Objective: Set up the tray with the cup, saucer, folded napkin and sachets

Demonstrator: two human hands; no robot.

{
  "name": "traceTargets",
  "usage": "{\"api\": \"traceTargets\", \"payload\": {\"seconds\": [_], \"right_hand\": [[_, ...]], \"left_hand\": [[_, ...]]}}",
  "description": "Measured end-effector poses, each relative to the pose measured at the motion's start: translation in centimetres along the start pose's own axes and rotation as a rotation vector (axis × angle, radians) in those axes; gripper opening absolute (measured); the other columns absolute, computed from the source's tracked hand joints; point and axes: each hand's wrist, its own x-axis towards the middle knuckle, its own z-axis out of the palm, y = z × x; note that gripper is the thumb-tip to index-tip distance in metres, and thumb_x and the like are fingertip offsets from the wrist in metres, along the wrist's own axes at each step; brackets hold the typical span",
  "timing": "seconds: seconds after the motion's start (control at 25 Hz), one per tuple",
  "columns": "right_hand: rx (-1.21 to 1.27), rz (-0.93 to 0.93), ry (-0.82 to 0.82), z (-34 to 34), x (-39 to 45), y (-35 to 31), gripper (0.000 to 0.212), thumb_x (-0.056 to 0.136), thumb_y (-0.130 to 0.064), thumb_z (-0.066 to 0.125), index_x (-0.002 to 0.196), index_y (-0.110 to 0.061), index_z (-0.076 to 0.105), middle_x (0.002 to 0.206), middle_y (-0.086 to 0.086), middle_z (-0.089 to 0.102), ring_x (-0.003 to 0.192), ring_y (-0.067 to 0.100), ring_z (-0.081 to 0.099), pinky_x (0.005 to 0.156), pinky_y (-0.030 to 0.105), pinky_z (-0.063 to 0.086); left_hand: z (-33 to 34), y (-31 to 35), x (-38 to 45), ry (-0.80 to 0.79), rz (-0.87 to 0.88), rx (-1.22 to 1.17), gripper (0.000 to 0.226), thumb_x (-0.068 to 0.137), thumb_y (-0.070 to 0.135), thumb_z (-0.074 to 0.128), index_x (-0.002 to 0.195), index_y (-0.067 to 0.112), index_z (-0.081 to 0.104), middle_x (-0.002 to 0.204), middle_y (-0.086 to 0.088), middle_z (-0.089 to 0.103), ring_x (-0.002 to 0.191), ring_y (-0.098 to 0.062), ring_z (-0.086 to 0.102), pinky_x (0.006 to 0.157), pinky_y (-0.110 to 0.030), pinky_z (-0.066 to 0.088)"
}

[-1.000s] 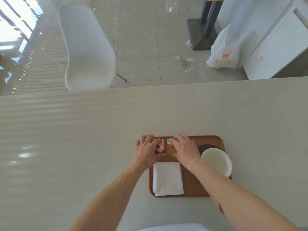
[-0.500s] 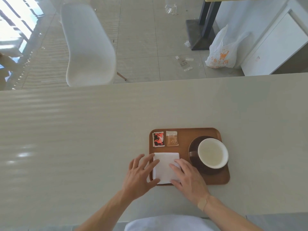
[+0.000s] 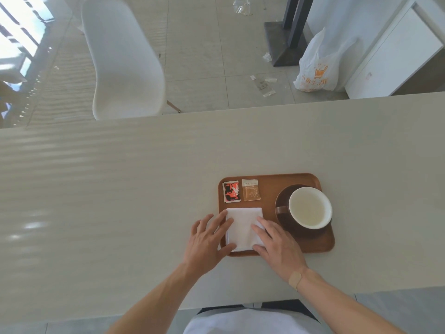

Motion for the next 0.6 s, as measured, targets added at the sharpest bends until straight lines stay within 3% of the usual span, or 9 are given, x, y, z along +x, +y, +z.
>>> {"api": "traceTargets", "payload": {"seconds": [0.32,0.48,0.6], "right_hand": [[0.038,0.015,-0.086,-0.2,0.3,-0.1,0.053,0.092,-0.042,0.059,0.141,-0.025,0.045,0.153,-0.003,0.039,0.139,0.019,0.039,0.106,0.036,0.043],[0.084,0.017,-0.128,-1.5,0.4,-0.1,0.057,0.093,-0.045,0.055,0.145,-0.028,0.037,0.157,-0.008,0.029,0.142,0.014,0.033,0.106,0.032,0.044],[0.127,-0.041,-0.142,-3.9,0.4,0.3,0.052,0.093,-0.046,0.054,0.141,-0.030,0.043,0.152,-0.010,0.038,0.137,0.012,0.039,0.103,0.031,0.045]], "left_hand": [[0.2,0.0,-0.2,-0.015,-0.019,0.015,0.066,0.091,0.068,0.034,0.149,0.038,0.023,0.163,0.008,0.017,0.144,-0.023,0.023,0.116,-0.043,0.022],[-0.5,1.0,-0.3,0.004,-0.059,-0.039,0.067,0.087,0.064,0.046,0.146,0.035,0.033,0.158,0.008,0.029,0.142,-0.023,0.027,0.113,-0.043,0.025],[-1.8,2.0,-0.2,0.078,-0.105,-0.125,0.060,0.084,0.057,0.056,0.138,0.032,0.048,0.146,0.009,0.046,0.136,-0.019,0.036,0.109,-0.039,0.029]]}}
